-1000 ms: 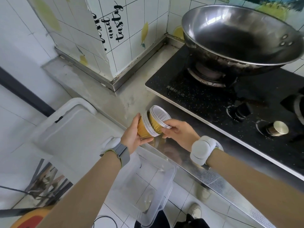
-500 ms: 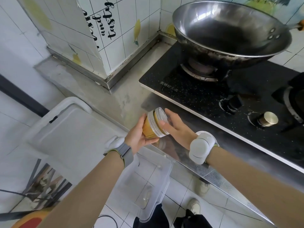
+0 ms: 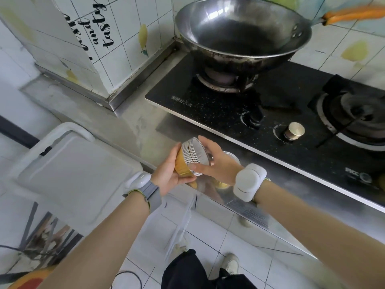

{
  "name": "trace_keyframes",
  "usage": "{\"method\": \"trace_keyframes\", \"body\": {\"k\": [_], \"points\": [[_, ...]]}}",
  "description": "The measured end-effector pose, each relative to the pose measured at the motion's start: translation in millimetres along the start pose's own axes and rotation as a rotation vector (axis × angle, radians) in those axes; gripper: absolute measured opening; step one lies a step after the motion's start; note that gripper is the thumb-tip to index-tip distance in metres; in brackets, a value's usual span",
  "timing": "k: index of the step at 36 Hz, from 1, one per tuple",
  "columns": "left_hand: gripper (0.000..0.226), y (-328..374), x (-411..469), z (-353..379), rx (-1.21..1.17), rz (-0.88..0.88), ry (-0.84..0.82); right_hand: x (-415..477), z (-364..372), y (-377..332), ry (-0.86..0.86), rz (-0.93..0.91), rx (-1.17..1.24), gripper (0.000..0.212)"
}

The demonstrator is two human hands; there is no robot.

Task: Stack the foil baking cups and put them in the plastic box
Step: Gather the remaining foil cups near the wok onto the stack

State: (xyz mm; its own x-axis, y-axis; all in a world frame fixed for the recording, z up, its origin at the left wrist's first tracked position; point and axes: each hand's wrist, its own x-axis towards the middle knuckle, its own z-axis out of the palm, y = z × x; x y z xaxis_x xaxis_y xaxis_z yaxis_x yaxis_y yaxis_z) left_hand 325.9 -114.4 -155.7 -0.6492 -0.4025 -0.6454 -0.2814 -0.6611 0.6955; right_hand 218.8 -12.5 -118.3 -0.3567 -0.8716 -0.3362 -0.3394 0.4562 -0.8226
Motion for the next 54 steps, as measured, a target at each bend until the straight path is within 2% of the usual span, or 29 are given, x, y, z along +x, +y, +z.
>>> {"method": "trace_keyframes", "body": {"k": [6, 11, 16, 19, 22, 25, 27, 30, 31, 35, 40, 42, 46, 49, 54], "points": [[0.054, -10.3, -4.5, 23.7, -0.017, -0.008, 0.032, -19.3, -14.9, 10.4, -0.013, -0.015, -0.039, 0.083], [0.056, -11.9, -7.1, 32.4, -0.025, -0.019, -0.006, -26.5, -19.1, 12.9, -0.032, -0.016, 0.162, 0.056], [0.060, -11.7, -5.3, 36.8, -0.047, -0.019, 0.055, -25.1, -16.2, 12.2, 0.002, -0.043, 0.119, 0.059], [0.056, -11.8, -4.7, 35.4, -0.023, -0.010, 0.006, -27.2, -16.0, 15.5, 0.004, -0.042, 0.187, 0.056], [0.050, -11.1, -3.9, 29.1, 0.008, 0.022, 0.011, -28.8, -18.1, 21.2, 0.086, -0.024, 0.244, 0.051], [0.053, -10.6, -2.9, 20.9, -0.017, 0.024, 0.054, -26.4, -22.1, 35.0, 0.137, 0.024, 0.250, 0.046], [0.053, -11.9, -1.5, 14.8, -0.044, 0.017, 0.084, -21.1, -24.0, 48.2, 0.133, 0.069, 0.143, 0.041], [0.051, -14.7, 0.1, 8.2, -0.048, 0.012, 0.113, -14.3, -26.1, 68.4, 0.073, 0.089, -0.263, 0.028], [0.050, -15.5, 0.9, 6.9, -0.049, 0.007, 0.117, -15.2, -25.6, 72.1, 0.043, 0.092, -0.358, 0.031], [0.045, -18.5, 3.8, 3.9, -0.043, -0.007, 0.132, -19.1, -21.2, 79.2, -0.008, 0.088, -0.506, 0.045], [0.046, -21.2, 5.2, 1.0, -0.019, -0.036, 0.113, -13.0, -21.4, 75.8, -0.077, 0.063, -0.720, 0.034], [0.041, -21.0, 5.6, 0.6, -0.021, -0.038, 0.110, -14.6, -21.0, 76.0, -0.039, 0.056, -0.683, 0.030], [0.039, -21.7, 6.4, -1.0, -0.023, -0.039, 0.123, -16.0, -18.9, 76.2, 0.087, 0.038, -0.425, 0.024], [0.044, -21.5, 8.2, -1.9, -0.031, -0.051, 0.144, -14.2, -21.5, 70.8, 0.140, 0.020, -0.306, 0.026], [0.037, -21.3, 8.8, -2.1, -0.037, -0.039, 0.144, -16.6, -24.5, 58.0, 0.211, -0.067, -0.107, 0.024]]}}
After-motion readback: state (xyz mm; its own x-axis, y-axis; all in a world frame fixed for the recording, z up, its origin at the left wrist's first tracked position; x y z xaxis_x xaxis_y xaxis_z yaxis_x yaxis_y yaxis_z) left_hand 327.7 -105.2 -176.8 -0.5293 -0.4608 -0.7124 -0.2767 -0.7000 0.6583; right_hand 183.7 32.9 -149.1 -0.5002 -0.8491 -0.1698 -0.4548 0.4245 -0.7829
